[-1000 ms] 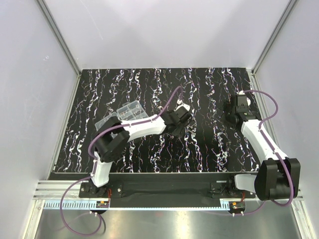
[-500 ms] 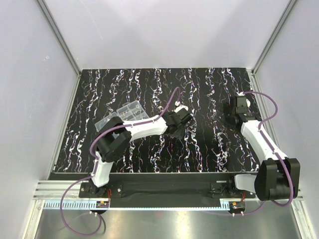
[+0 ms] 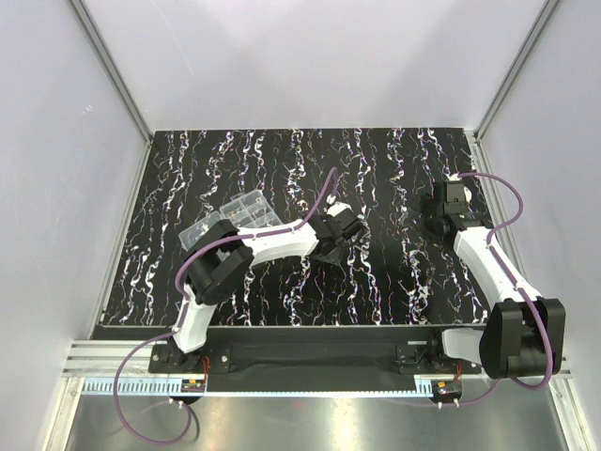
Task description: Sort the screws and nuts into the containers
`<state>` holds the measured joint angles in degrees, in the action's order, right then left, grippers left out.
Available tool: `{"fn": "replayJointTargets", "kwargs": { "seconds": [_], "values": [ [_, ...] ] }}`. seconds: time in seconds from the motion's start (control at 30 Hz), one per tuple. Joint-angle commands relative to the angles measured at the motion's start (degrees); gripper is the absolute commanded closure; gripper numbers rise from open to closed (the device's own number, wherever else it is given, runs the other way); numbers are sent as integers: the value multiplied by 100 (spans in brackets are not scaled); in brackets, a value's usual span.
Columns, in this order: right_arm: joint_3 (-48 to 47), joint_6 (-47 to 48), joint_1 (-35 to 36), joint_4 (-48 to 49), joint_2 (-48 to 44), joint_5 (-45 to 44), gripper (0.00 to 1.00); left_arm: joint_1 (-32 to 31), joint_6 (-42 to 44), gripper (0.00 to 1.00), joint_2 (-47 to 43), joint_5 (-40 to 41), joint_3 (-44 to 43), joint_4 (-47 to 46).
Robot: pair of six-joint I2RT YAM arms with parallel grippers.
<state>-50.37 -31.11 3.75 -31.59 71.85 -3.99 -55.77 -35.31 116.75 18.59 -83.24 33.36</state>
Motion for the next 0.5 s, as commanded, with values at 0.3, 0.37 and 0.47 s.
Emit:
{"fn": "replayJointTargets", "kwargs": {
  "seconds": [0.3,0.37,0.47],
  "values": [
    [36,79,21,22,-93,-190,0,-4,-195,64,59,40,45,-172],
    [36,70,21,30,-101,-190,0,-4,-213,64,50,40,89,-181],
    [54,62,21,31,-101,-181,0,-4,-231,64,67,13,133,-207]
  ]
}}
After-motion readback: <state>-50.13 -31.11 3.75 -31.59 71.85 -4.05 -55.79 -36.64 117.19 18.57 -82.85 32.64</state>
